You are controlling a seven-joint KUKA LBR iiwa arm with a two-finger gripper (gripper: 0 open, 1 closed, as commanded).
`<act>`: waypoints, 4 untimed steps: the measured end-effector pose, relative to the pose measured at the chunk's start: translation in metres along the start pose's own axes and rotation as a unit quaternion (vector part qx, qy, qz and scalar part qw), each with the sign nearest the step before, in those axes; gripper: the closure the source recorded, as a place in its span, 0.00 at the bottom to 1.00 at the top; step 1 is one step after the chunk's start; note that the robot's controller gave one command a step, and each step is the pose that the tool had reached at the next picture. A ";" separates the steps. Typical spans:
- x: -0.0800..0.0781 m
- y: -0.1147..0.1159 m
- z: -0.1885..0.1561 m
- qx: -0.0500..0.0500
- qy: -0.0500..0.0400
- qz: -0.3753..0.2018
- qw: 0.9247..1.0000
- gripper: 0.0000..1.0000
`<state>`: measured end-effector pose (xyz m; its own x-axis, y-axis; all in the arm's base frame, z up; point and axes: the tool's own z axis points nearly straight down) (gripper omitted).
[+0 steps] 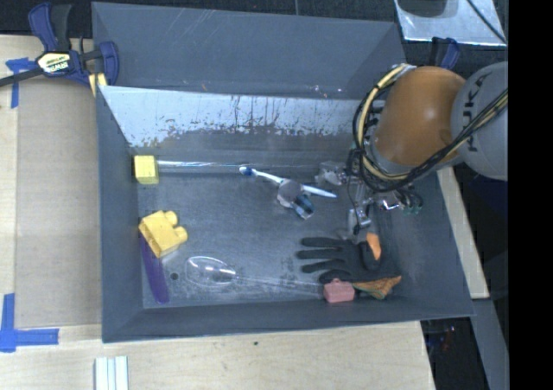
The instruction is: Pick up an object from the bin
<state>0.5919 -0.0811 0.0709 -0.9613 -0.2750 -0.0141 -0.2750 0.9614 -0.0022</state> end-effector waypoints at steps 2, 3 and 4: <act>0.027 0.013 0.000 0.000 -0.002 0.109 0.994 1.00; 0.028 0.013 -0.040 -0.001 -0.001 0.109 0.994 1.00; 0.027 0.013 -0.061 0.000 -0.002 0.109 0.994 1.00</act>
Offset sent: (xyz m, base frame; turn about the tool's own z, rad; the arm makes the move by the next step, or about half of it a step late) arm 0.0000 0.0000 0.0000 0.0000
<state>0.5616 -0.0766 0.1316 -0.9981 -0.0594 -0.0175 -0.0594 0.9982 0.0017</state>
